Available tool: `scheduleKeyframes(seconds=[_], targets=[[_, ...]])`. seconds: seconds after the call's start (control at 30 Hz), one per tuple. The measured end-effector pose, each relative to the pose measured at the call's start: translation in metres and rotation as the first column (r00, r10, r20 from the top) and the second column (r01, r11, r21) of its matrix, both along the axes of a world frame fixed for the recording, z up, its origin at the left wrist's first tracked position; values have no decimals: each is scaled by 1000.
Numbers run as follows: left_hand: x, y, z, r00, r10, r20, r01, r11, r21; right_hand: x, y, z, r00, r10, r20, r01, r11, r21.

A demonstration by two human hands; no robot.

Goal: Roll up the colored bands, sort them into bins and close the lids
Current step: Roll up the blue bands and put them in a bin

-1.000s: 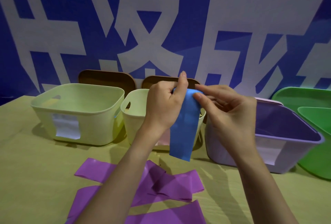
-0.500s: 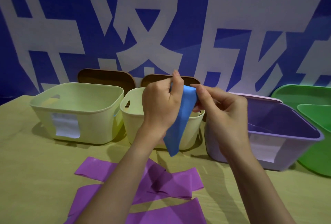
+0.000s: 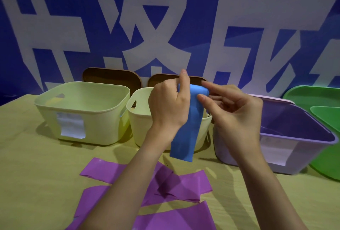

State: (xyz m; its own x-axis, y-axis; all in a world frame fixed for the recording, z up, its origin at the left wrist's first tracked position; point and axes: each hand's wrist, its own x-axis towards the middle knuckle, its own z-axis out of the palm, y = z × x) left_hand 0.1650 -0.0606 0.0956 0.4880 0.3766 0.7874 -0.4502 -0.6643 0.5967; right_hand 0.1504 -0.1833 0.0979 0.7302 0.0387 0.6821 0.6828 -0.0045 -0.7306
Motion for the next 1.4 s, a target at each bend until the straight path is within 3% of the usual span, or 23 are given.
scheduleKeyframes(seconds=[0.13,0.3,0.47,0.63,0.73,0.93,1.17,1.4], targets=[[0,-2,0,998,-14,65,9,997,78,2,-2,1,988,47,-146,-33,995,95],[3,3,-2,984,36,176,-64,985,157,-1,-1,3,985,62,-160,-53,997,57],[1,4,0,959,68,275,-77,997,21,-6,2,5,992,92,-88,-98,993,-60],[2,4,3,979,-41,198,75,983,-167,-4,4,3,989,147,-32,-149,987,-59],[2,1,3,982,-86,168,117,975,-187,-4,5,2,991,136,18,-135,990,-49],[3,3,2,994,-56,89,56,998,-1,2,-1,0,998,59,-21,-59,998,-31],[1,6,4,976,-60,209,21,983,184,3,-1,1,992,74,-105,-68,996,56],[2,5,3,976,-4,220,-38,981,190,4,-3,2,994,78,-73,-79,997,1]])
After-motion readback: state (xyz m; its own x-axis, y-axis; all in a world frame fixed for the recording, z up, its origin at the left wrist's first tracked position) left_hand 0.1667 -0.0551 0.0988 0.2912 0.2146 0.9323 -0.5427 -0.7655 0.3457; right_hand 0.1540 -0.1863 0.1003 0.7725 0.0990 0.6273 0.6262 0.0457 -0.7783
